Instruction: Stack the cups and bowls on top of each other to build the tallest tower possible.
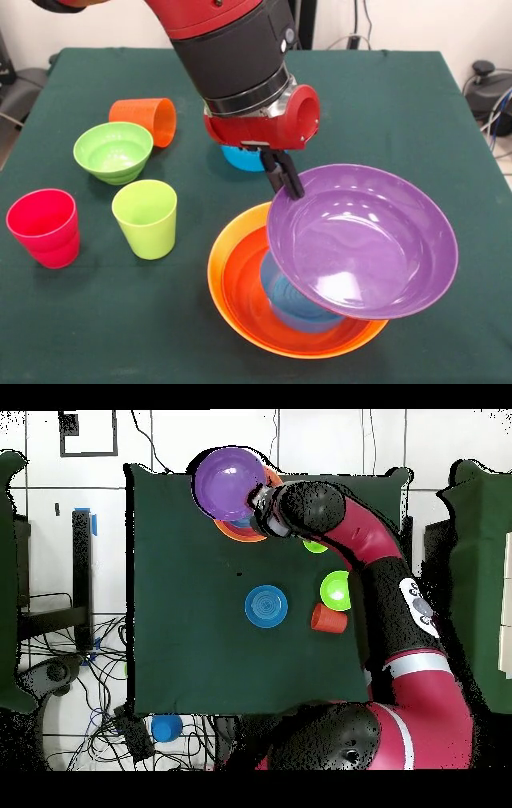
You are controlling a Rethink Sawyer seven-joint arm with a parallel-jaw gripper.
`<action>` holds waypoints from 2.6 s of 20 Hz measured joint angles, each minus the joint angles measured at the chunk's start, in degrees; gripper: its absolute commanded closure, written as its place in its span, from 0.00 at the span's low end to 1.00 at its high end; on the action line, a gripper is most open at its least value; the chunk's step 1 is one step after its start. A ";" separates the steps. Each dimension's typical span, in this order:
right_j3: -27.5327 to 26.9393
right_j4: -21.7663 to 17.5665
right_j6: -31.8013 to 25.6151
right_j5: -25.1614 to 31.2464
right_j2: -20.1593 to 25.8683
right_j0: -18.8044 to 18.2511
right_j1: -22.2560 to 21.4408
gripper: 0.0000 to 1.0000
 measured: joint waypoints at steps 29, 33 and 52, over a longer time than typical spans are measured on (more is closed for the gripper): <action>-0.05 -5.20 0.00 -0.02 4.70 -4.49 4.47 1.00; -0.05 -5.95 0.00 -0.01 5.18 -4.84 4.90 1.00; -0.25 -7.92 0.00 0.38 7.61 -7.66 5.19 1.00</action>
